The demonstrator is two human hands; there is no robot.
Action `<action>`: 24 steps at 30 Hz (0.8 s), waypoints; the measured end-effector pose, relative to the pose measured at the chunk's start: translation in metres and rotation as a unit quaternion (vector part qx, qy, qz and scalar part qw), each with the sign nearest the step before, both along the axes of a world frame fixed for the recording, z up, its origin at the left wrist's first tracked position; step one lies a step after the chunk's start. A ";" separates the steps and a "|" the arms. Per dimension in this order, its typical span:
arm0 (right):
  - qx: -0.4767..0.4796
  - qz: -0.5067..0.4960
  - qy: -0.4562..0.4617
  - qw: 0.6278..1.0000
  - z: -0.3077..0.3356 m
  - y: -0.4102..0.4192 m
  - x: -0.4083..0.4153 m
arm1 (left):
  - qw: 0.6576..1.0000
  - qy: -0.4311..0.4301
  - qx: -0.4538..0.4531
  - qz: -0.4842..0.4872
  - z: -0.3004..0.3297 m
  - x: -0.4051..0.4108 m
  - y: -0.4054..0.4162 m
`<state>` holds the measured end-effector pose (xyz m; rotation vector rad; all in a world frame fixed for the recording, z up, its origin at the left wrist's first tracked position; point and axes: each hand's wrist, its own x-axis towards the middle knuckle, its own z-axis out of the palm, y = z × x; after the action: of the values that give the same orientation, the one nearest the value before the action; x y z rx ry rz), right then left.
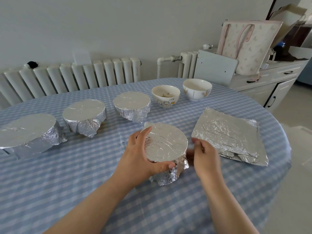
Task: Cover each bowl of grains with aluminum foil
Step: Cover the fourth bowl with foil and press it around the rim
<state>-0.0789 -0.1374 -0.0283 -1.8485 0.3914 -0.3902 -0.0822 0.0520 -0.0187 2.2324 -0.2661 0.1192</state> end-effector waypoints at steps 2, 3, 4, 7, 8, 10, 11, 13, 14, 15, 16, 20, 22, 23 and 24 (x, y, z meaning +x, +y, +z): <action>-0.067 0.030 0.000 0.997 0.007 0.004 -0.017 | 1.000 -0.002 0.001 -0.002 -0.001 0.000 0.001; -0.094 0.050 0.002 0.994 0.010 0.007 -0.024 | 1.000 -0.003 0.000 -0.002 -0.001 0.000 0.001; -0.112 0.069 0.009 0.991 0.014 0.010 -0.031 | 1.000 -0.003 0.000 -0.002 -0.001 0.000 0.001; -0.144 0.099 0.041 0.984 0.019 0.014 -0.040 | 1.000 -0.002 0.000 0.000 -0.001 0.001 0.000; -0.145 0.099 0.043 0.983 0.020 0.015 -0.039 | 1.000 -0.002 0.000 0.000 -0.001 0.001 0.000; -0.138 0.095 0.038 0.985 0.019 0.013 -0.035 | 1.000 -0.003 0.000 -0.001 0.000 0.001 0.001; -0.135 0.094 0.040 0.986 0.017 0.012 -0.033 | 1.000 -0.003 0.000 -0.003 0.000 0.001 0.001; -0.140 0.093 0.042 0.985 0.014 0.011 -0.030 | 1.000 -0.002 0.002 -0.005 0.000 0.001 0.001; -0.144 0.091 0.044 0.984 0.012 0.010 -0.029 | 1.000 -0.001 0.003 -0.006 0.001 0.001 0.001; -0.148 0.089 0.045 0.984 0.012 0.010 -0.028 | 1.000 0.001 0.003 -0.007 0.001 0.001 0.001; -0.149 0.087 0.046 0.984 0.011 0.009 -0.027 | 1.000 0.002 0.002 -0.007 0.001 0.001 0.001; -0.159 0.090 0.055 0.982 0.010 0.010 -0.023 | 1.000 0.005 -0.003 -0.005 0.001 0.001 0.000; -0.172 0.098 0.062 0.978 0.011 0.011 -0.022 | 1.000 0.004 -0.002 -0.004 0.001 0.002 0.000; -0.174 0.101 0.066 0.977 0.011 0.012 -0.021 | 1.000 0.003 -0.001 -0.005 0.001 0.002 0.000; -0.175 0.105 0.069 0.976 0.012 0.012 -0.020 | 1.000 0.003 -0.001 -0.005 0.001 0.001 0.000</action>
<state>-0.0991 -0.1254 -0.0166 -2.2461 0.2262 -0.1937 -0.0808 0.0517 -0.0176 2.2291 -0.2744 0.1075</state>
